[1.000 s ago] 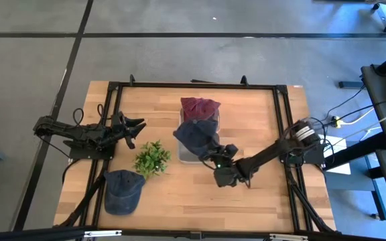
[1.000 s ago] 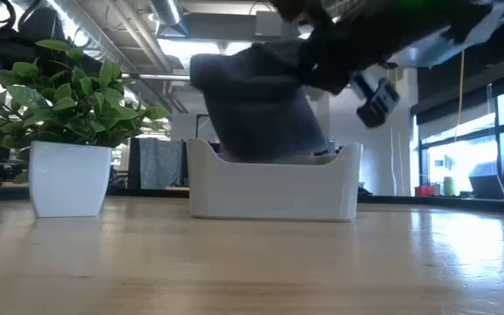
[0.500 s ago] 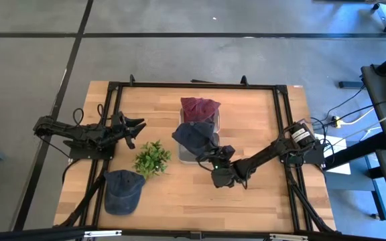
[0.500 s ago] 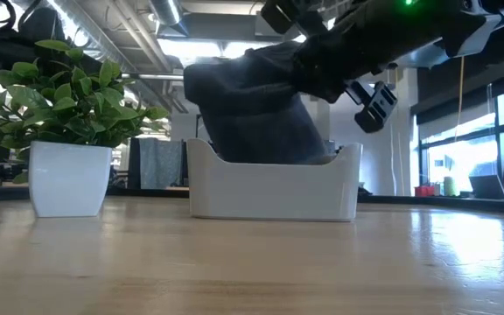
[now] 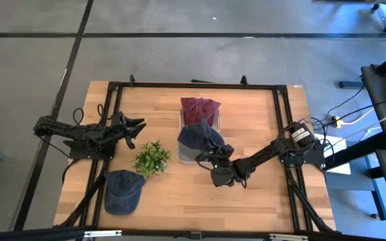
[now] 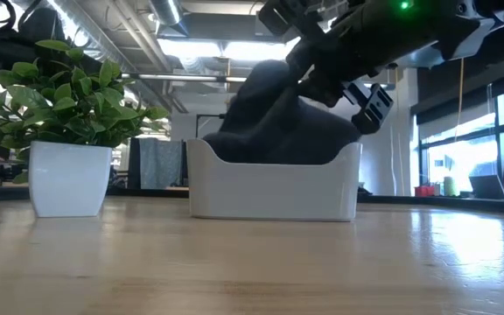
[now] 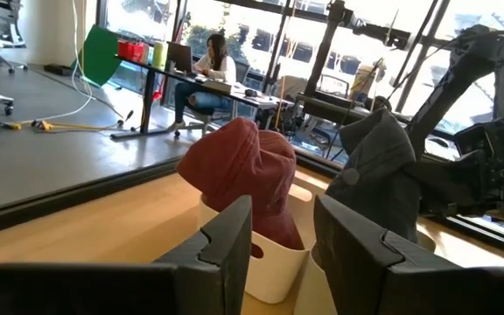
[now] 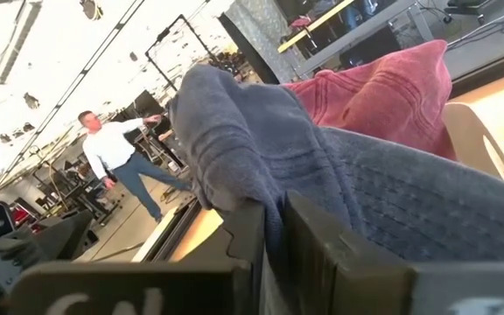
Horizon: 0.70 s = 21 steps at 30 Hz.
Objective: Pick & Place hat
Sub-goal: Put the blue cap into the gray bin
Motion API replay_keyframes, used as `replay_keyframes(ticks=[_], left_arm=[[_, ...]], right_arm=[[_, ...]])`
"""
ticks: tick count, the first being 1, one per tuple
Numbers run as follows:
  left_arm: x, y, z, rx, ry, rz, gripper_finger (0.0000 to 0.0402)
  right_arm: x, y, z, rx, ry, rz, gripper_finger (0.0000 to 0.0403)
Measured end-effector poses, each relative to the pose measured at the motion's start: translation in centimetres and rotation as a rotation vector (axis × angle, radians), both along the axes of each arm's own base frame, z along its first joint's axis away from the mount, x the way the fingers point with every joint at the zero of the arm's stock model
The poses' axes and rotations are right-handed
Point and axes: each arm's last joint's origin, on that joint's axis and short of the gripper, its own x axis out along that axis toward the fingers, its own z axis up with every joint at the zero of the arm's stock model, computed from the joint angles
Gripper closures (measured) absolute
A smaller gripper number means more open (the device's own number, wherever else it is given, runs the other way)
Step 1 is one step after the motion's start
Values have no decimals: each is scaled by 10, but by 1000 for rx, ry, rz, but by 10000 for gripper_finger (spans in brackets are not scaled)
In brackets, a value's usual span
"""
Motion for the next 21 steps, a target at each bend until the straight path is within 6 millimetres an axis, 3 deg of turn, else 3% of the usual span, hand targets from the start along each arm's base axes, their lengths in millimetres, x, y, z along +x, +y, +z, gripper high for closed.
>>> replay_keyframes(ticks=[7, 17, 21], left_arm=[[0, 0, 0, 37, 20, 1, 280], [0, 0, 0, 37, 20, 0, 280], [1, -1, 0, -23, -16, -56, 280]], right_arm=[[0, 0, 0, 0, 0, -1, 343], [0, 0, 1, -6, 8, -7, 271], [0, 0, 11, -38, 70, -5, 258]])
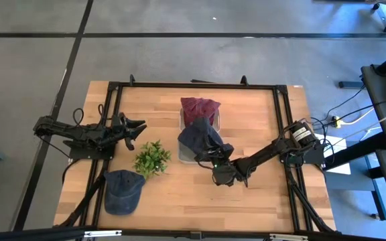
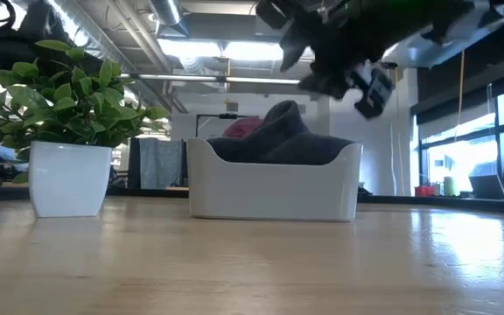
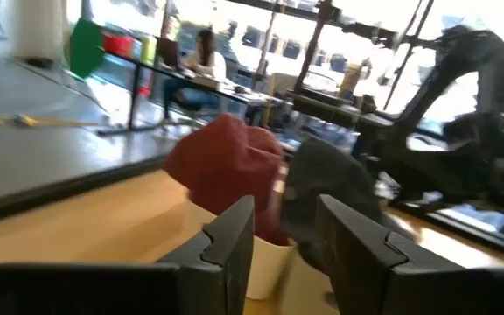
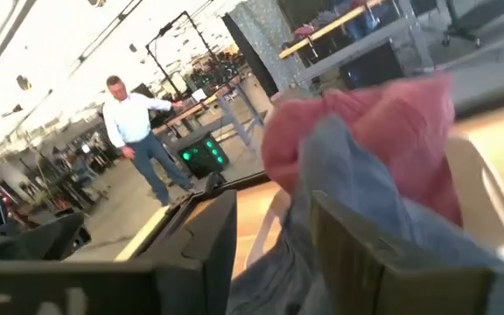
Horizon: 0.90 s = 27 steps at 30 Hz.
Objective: Pick & Place hat
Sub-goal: Put the blue cap into the gray bin
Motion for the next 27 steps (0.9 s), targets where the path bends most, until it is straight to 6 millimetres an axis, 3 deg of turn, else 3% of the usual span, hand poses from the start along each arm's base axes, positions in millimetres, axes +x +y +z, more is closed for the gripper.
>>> replay_keyframes(ticks=[3, 6, 11, 14, 18, 21, 27], left_arm=[[1, -2, 1, -59, -38, -97, 280], [2, -6, 5, -93, -84, -234, 280], [3, -8, 8, -126, -116, -306, 280], [6, -8, 5, -163, -92, -265, 280], [9, -7, 1, -232, -77, -197, 280], [10, -6, -1, -248, -62, -171, 280], [12, -5, -5, -265, -40, -99, 280]], right_arm=[[-2, -1, 19, -39, 74, 6, 256], [-7, -3, 51, -91, 151, 85, 257], [-27, -15, 122, -226, 144, 419, 258], [-48, -40, 154, -203, 149, 650, 258], [-71, -86, 161, 65, 326, 1000, 258], [-78, -119, 159, 243, 482, 1098, 258], [-70, -165, 178, 202, 651, 1183, 258]])
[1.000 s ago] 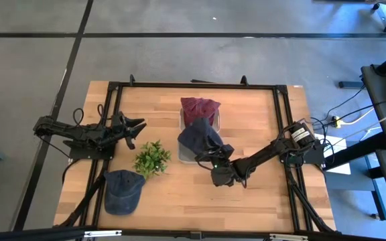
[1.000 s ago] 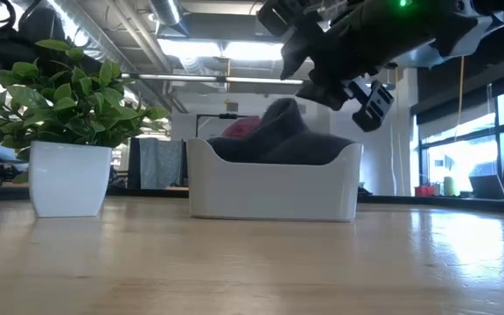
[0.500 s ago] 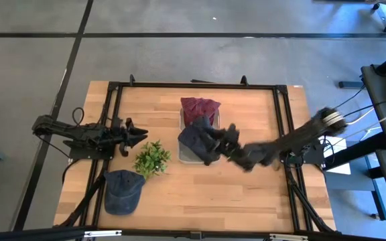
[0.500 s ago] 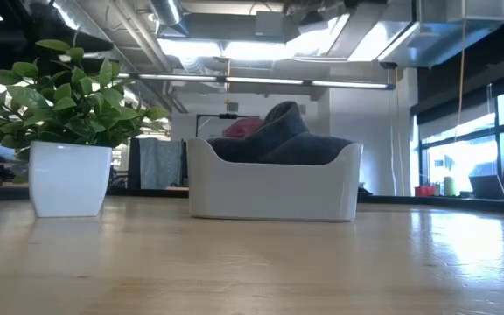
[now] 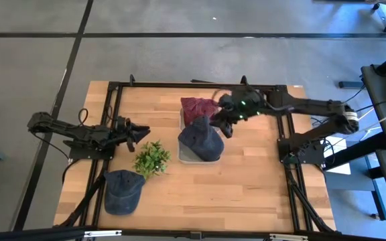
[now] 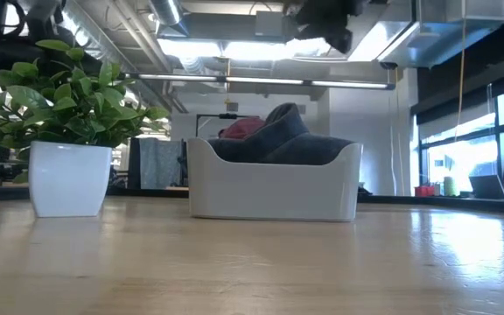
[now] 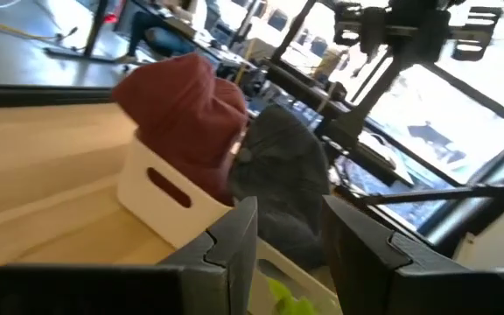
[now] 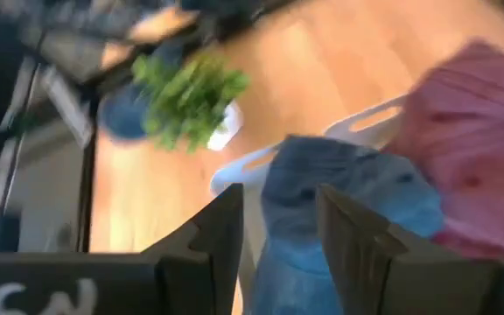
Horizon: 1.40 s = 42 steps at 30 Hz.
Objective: Pick & Place hat
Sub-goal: Put the blue cap into the gray bin
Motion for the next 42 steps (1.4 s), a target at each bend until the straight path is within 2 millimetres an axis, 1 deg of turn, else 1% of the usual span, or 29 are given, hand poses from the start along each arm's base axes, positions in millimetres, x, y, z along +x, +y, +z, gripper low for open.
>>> replay_keyframes(ticks=[3, 6, 9, 13, 15, 17, 19, 21, 28, 31, 37, 42], left_arm=[[1, 1, -1, -10, 8, 33, 280], [1, 1, -2, -8, 15, 42, 280], [1, 0, -2, -10, 18, 25, 280], [2, -1, -3, -9, 32, -23, 280], [2, -1, -4, -8, 37, -30, 280], [2, -1, -5, -4, 52, -29, 280], [1, -1, -7, 0, 69, -28, 280], [1, -1, -9, 4, 85, -27, 280], [1, -1, -10, 7, 97, -23, 280], [1, -1, -10, 20, 102, -23, 280], [1, -1, -12, 43, 126, -22, 280], [1, -1, -12, 43, 126, -22, 280]], right_arm=[[14, -12, 4, -21, 66, 129, 258], [36, -24, -6, -46, 181, 170, 258], [60, -35, -19, -70, 254, 190, 258], [90, -44, -31, -188, 296, 186, 258], [101, -48, -36, -236, 329, 168, 258], [108, -50, -37, -269, 348, 173, 258], [113, -52, -41, -295, 366, 200, 258], [116, -52, -49, -315, 410, 207, 258], [116, -53, -70, -311, 533, 239, 258], [115, -53, -72, -317, 555, 233, 258], [115, -55, -73, -404, 590, 234, 258], [112, -55, -74, -390, 624, 239, 258]])
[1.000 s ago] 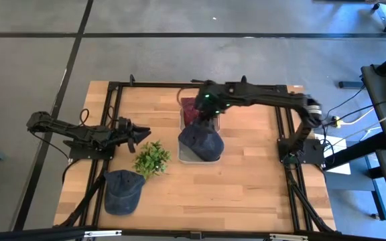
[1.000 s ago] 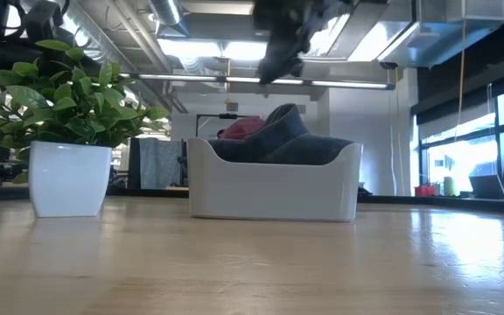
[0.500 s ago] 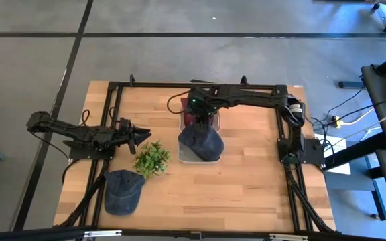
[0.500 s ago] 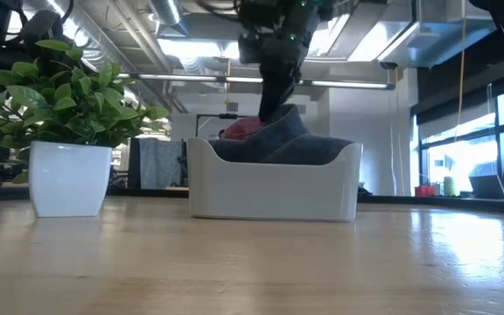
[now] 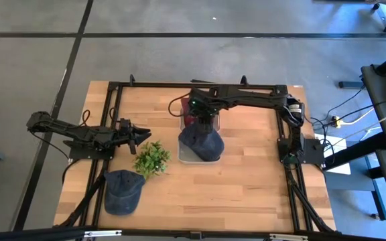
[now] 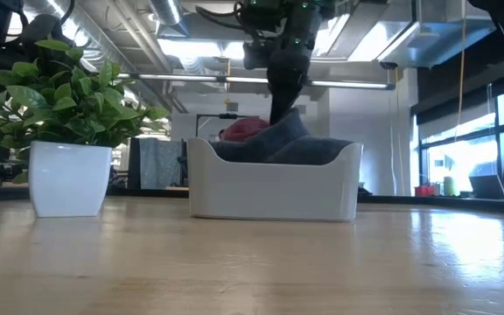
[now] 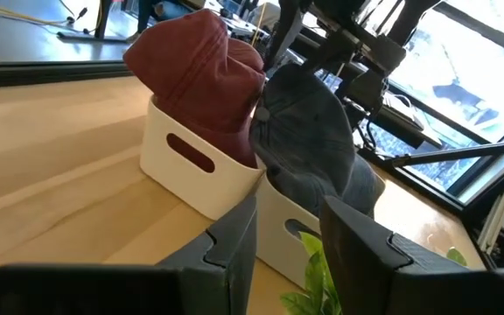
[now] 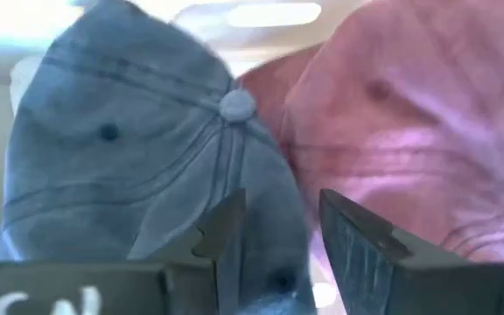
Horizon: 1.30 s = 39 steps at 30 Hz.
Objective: Pick & Place hat
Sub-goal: Put the blue cap into the gray bin
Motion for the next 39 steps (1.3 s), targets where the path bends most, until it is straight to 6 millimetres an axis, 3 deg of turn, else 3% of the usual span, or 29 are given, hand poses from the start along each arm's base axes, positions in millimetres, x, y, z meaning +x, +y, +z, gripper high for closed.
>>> replay_keyframes(ticks=[9, 12, 18, 24, 32, 39], left_arm=[[0, 0, 0, 0, 0, 0, 280], [0, 0, 0, 0, 0, -1, 280], [0, 0, 0, 0, 1, -1, 280], [0, 0, 0, 0, 1, 0, 280], [0, 0, 0, 8, 4, -2, 280], [0, 0, 0, 43, 16, -6, 280]], right_arm=[[-12, 3, -3, 83, 109, -74, 266], [-13, 3, -4, 85, 123, -71, 292], [-13, 3, -4, 86, 122, -67, 388], [-9, 4, 0, 161, 66, -110, 394], [3, 21, 43, 211, -98, -151, 398], [8, 60, 92, 187, -270, -184, 399]])
